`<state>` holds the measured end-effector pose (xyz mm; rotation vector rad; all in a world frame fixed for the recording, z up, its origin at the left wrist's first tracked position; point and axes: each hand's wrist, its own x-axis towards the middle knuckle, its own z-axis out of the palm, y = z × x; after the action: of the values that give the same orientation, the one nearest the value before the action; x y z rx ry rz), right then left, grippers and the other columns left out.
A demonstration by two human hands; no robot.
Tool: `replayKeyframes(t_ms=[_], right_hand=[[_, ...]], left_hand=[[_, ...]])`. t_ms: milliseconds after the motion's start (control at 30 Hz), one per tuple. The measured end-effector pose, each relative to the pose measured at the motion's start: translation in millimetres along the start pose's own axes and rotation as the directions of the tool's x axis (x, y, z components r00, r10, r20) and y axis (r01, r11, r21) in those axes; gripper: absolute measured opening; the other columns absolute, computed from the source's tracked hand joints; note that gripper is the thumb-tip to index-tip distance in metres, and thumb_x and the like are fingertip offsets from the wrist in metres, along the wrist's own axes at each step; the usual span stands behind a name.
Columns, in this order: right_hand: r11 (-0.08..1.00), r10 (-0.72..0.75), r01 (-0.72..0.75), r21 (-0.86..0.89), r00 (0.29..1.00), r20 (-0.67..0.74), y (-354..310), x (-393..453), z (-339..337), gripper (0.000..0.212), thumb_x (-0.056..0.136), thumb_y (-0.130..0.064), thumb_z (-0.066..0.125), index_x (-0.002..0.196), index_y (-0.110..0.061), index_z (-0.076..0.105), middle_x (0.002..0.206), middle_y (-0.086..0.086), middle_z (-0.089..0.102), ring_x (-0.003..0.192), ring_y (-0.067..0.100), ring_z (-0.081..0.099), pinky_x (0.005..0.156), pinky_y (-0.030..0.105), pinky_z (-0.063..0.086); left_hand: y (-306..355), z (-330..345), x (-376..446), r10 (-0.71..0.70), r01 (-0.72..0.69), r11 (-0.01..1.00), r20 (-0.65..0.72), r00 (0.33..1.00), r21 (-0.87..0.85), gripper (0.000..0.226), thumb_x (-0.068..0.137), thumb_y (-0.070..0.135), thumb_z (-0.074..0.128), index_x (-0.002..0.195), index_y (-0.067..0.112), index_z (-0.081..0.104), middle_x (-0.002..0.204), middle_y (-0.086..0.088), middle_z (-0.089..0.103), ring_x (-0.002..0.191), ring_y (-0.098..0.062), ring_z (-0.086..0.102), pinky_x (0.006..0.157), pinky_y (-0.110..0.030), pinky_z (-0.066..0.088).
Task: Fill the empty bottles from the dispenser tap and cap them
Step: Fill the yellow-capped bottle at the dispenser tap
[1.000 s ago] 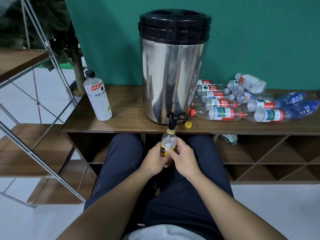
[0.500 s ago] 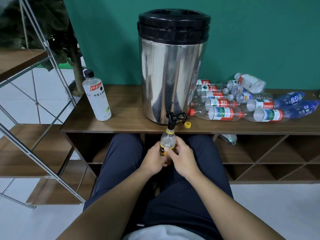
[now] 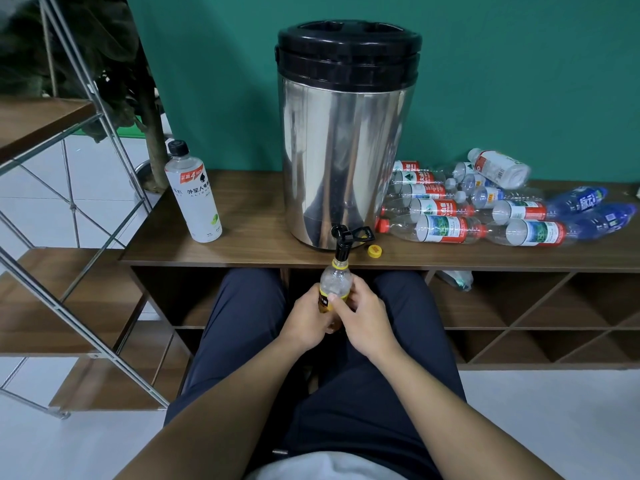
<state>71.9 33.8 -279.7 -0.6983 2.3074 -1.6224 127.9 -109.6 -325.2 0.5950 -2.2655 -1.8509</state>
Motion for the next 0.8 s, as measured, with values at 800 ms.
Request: replayKeyframes(t_ms=[800], right_hand=[[0.958,0.105,-0.056,0.28,0.981,-0.164,-83,42,-48,0.022,0.113,-0.037,0.064,0.12,-0.02,0.076,0.084,-0.003,0.074,0.074,0.009,0.066,0.071,0.026,0.06]], left_hand=[[3,2,1,-0.03,0.03,0.999,-0.014,0.999,-0.03,0.045,0.094,0.019,0.09,0.13,0.03,0.065,0.108,-0.007,0.077,0.099,-0.033,0.078,0.079,-0.06,0.067]])
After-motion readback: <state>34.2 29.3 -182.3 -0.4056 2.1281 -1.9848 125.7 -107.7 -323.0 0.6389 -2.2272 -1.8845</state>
